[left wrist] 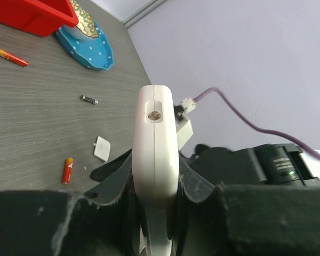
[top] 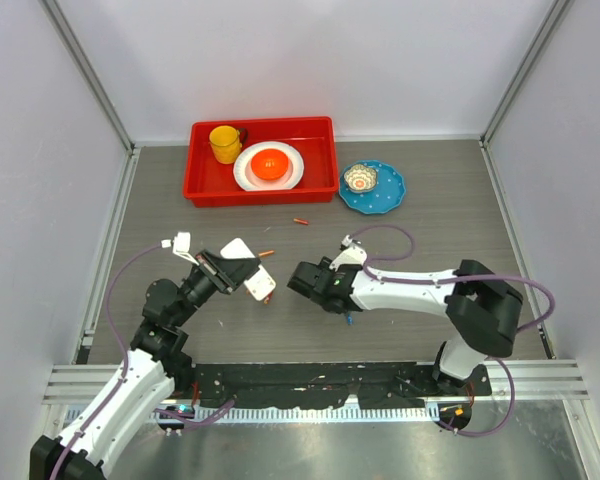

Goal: Load the batteries into the remote control
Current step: Adjust the battery at the center of the board.

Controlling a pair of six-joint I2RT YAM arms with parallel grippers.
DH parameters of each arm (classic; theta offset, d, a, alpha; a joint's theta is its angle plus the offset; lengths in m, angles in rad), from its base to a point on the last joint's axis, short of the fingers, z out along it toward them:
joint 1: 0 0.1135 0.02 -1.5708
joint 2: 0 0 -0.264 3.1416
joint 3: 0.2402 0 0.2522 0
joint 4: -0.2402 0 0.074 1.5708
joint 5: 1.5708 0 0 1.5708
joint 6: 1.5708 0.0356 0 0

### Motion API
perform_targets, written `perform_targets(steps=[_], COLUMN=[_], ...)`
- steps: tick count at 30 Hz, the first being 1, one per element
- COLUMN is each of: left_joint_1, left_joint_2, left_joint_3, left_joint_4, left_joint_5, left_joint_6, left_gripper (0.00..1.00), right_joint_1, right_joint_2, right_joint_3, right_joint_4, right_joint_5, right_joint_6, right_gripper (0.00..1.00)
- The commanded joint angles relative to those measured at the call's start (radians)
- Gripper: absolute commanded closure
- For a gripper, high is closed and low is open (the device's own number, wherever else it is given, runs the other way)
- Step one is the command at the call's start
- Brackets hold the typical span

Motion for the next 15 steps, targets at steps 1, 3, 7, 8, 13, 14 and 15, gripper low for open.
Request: perform_targets(steps=[1, 3, 7, 8, 13, 14, 15], left_joint_1=[0.005, 0.005, 0.005, 0.005, 0.005, 0.006, 0.005], left_joint_2=[-0.02, -0.031, -0.052, -0.063, -0.103, -0.11, -0.123], left_joint_3=[0.019, 0.022, 0.036, 0.039, 0.038, 0.033, 0.03], left_joint_4=[0.014, 0.008, -0.039, -0.05, -0.098, -0.105, -0.11], left_joint_5=[-0.005, -0.003, 0.0, 0.0, -0.011, -0.014, -0.018], left_joint_6=[0.017, 0.018, 0.035, 0.04, 0.04, 0.04, 0.038], left_gripper=[1.0, 1.0, 1.0, 1.0, 1.0, 1.0, 1.0], right_joint_1=[-0.004, -0.017, -0.08, -0.094, -0.171, -0.174, -0.175], right_joint_2=[-0.149, -0.18, -0.214, -0.209, -0.163, -0.166, -0.163], right_joint_3=[-0.001, -0.053, -0.139, -0.144, -0.138, -0.144, -0.142], right_joint_4=[0.126, 0.257, 0.441, 0.454, 0.467, 0.494, 0.5], right_joint_5=[0.119, 0.094, -0.174, -0.223, -0.394, -0.433, -0.465], right_joint_6=[-0.451, -0.753, -1.143, -1.203, -1.348, -1.369, -1.393], right_gripper=[0.51, 0.5, 0.4, 0.36, 0.2, 0.2, 0.2])
